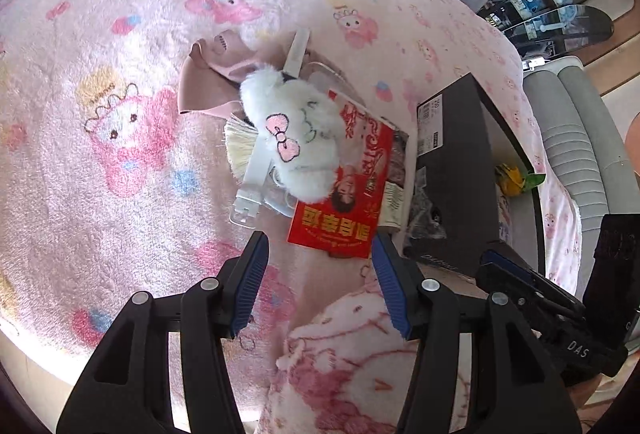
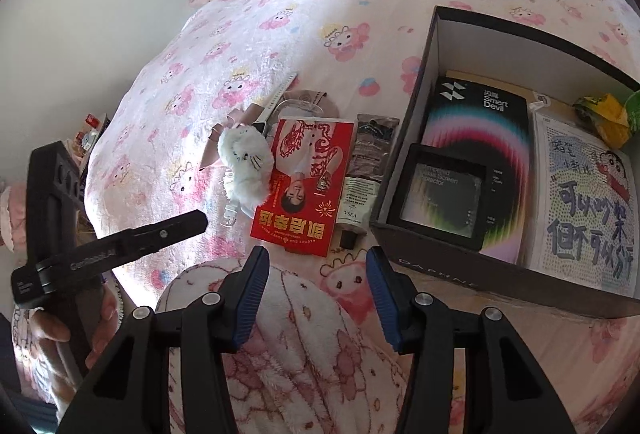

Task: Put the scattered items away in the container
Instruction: 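Reach the left gripper toward the bunny and red packet pile, then grasp the red printed packet with the left gripper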

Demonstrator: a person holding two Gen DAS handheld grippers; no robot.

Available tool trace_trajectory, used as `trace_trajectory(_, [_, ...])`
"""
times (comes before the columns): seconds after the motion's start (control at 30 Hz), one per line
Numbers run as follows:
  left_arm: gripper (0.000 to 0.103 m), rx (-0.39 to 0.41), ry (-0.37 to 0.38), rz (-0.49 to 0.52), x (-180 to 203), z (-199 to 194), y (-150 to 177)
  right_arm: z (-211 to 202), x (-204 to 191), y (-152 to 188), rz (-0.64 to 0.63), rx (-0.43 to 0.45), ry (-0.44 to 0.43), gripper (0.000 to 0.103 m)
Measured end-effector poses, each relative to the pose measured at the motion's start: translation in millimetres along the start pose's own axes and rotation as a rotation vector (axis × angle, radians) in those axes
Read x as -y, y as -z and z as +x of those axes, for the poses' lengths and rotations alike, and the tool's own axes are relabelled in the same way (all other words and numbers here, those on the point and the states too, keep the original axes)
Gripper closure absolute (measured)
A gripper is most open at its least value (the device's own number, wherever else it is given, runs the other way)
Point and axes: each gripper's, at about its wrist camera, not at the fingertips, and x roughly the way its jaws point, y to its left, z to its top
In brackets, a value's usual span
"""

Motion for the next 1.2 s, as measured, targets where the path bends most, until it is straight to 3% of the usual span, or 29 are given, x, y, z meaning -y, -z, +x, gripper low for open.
trace_trajectory(0.4, [0.05,-0.133,0.053,-0.024,-19.4,71.0,-28.3,46.8,-6.9,-20.9,0.004,-0.082,-0.029,0.061])
trace_trajectory(0.5, [0.05,-0.156,0.119,-0.012,-15.7,73.9,-30.5,55.3,-4.8,-19.8,0.022,-0.1,-0.037,0.061])
trace_trajectory(0.57, [0.05,-0.2,0.22,-0.025,-14.1,79.0,-30.3,61.3,-3.9,-17.9,0.027,-0.11,-0.029,0.061])
trace_trajectory(0.63, [0.05,-0.22,0.239,-0.026,-13.0,86.1,-28.5,66.7,2.2,-16.2,0.056,-0.115,-0.031,0.061])
trace_trajectory(0.7, [0.053,-0.233,0.187,-0.018,-11.9,96.7,-27.8,71.2,12.5,-14.3,0.111,-0.128,-0.049,0.061])
trace_trajectory(0.87, [0.053,-0.235,0.251,-0.029,-10.0,104.5,-30.3,82.0,44.4,-5.7,0.239,-0.186,-0.104,0.062])
trace_trajectory(0.97, [0.078,-0.242,0.258,-0.019,-5.5,104.7,-29.4,88.6,48.0,-6.1,0.255,-0.199,-0.115,0.062])
trace_trajectory(1.1, [0.095,-0.231,0.346,-0.029,-1.9,92.6,-29.0,89.9,40.8,-10.1,0.24,-0.188,-0.109,0.062])
trace_trajectory(1.2, [0.101,-0.196,0.385,-0.024,3.7,81.6,-31.8,86.6,40.6,-9.8,0.247,-0.178,-0.113,0.062])
